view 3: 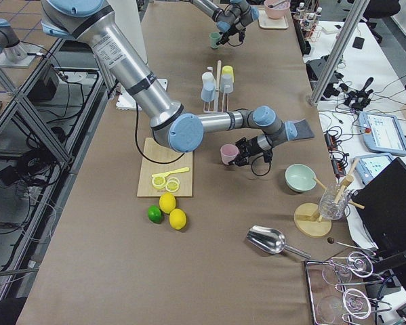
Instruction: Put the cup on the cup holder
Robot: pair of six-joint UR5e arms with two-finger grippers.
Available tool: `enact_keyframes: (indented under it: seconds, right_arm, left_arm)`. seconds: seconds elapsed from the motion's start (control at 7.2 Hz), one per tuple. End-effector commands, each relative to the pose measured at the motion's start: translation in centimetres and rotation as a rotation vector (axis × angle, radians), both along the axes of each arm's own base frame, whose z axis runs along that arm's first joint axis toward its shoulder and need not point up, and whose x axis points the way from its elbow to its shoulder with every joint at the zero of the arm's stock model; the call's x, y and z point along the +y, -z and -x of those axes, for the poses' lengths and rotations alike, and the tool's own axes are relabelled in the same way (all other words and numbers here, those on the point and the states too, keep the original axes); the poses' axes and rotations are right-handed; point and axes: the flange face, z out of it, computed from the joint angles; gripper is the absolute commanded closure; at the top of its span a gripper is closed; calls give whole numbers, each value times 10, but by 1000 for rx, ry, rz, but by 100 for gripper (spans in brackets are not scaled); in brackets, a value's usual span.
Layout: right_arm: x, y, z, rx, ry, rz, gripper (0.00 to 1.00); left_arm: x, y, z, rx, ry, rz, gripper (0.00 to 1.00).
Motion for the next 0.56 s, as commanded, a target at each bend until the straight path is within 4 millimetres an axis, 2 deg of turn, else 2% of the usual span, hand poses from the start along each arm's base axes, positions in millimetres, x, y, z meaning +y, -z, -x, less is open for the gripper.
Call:
enact_keyframes:
  seconds: [0.0,0.14,0.28,0.42]
  right_arm:
    - [-11,4,-19,-8,-29,-11,63]
    - [-19,11,-36,-46,-43,-59,63]
    - [-24,33,-50,-124,-36,-157,63]
    - [-28,73,-54,-223,-38,-290,63]
  left_arm:
    - [11,-13,-6,2,-13,9,3]
    - [13,-15,-6,1,-14,10,3]
    - [16,-23,-6,0,-17,12,18]
    - [22,-32,-4,-10,-20,25,37]
